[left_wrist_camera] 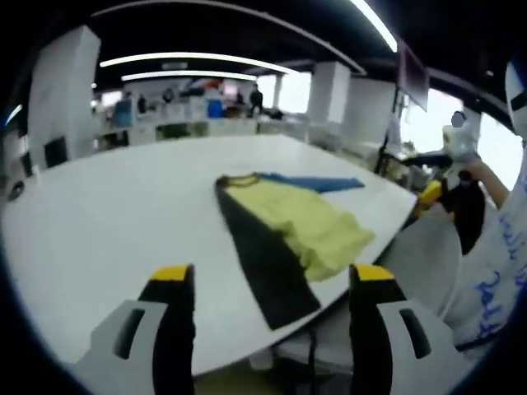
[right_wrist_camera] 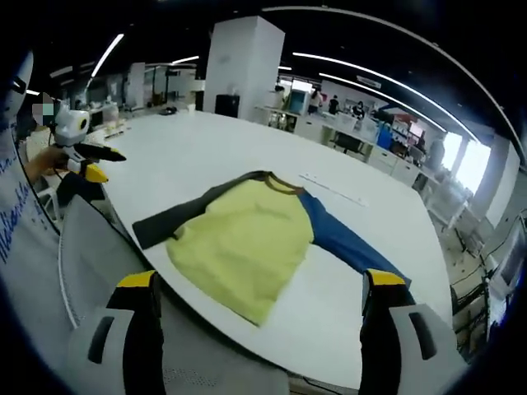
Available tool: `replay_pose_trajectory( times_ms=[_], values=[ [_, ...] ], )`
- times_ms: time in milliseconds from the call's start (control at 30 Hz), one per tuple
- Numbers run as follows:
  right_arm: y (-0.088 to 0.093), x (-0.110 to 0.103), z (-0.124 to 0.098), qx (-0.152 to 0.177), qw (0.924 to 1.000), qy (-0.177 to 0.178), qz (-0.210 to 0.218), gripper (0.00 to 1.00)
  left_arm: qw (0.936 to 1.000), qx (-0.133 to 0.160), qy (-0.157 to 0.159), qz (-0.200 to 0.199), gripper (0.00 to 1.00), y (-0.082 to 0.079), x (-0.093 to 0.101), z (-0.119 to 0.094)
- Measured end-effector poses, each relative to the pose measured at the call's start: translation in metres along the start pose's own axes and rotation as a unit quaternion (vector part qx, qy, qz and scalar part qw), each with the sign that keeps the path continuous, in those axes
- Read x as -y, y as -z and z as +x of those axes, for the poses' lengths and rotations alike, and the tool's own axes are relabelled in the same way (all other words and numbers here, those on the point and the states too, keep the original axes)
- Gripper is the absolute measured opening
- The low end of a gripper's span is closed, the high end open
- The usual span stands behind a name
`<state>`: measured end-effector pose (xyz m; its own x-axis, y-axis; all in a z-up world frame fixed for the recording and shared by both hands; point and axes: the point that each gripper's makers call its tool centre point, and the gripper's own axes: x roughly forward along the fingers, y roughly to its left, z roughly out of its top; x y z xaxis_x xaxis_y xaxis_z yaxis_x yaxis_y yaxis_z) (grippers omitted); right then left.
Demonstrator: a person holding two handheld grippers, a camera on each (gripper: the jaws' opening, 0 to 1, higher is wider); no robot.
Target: Fold the garment on the visible template until the final outline fits inside the template.
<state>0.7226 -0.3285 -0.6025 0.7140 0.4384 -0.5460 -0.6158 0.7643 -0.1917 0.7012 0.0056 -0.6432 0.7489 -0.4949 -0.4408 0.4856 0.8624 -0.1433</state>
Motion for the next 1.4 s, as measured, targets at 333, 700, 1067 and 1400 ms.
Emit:
replay_pose_trajectory(
  times_ms=[333,700,1067,1400],
  values=[
    [0.007,0.000,-0.001,-0.007,1.0000,-0.001,-0.002,1.00,0.9992,-0.038,0.008,0.001,0.49,0.024,-0.005,0.018],
    [0.011,0.000,-0.003,-0.006,1.0000,-0.005,0.002,1.00,0.9949,-0.087,0.036,-0.036,0.33,0.053,-0.002,0.035],
    [0.009,-0.001,-0.003,0.001,0.9999,-0.008,0.008,1.00,0.9878,-0.141,0.060,-0.028,0.16,0.078,0.003,0.055],
    [0.009,0.002,-0.002,-0.003,0.9999,-0.004,0.012,1.00,0.9817,-0.177,0.061,-0.034,0.13,0.099,-0.001,0.061]
  ],
)
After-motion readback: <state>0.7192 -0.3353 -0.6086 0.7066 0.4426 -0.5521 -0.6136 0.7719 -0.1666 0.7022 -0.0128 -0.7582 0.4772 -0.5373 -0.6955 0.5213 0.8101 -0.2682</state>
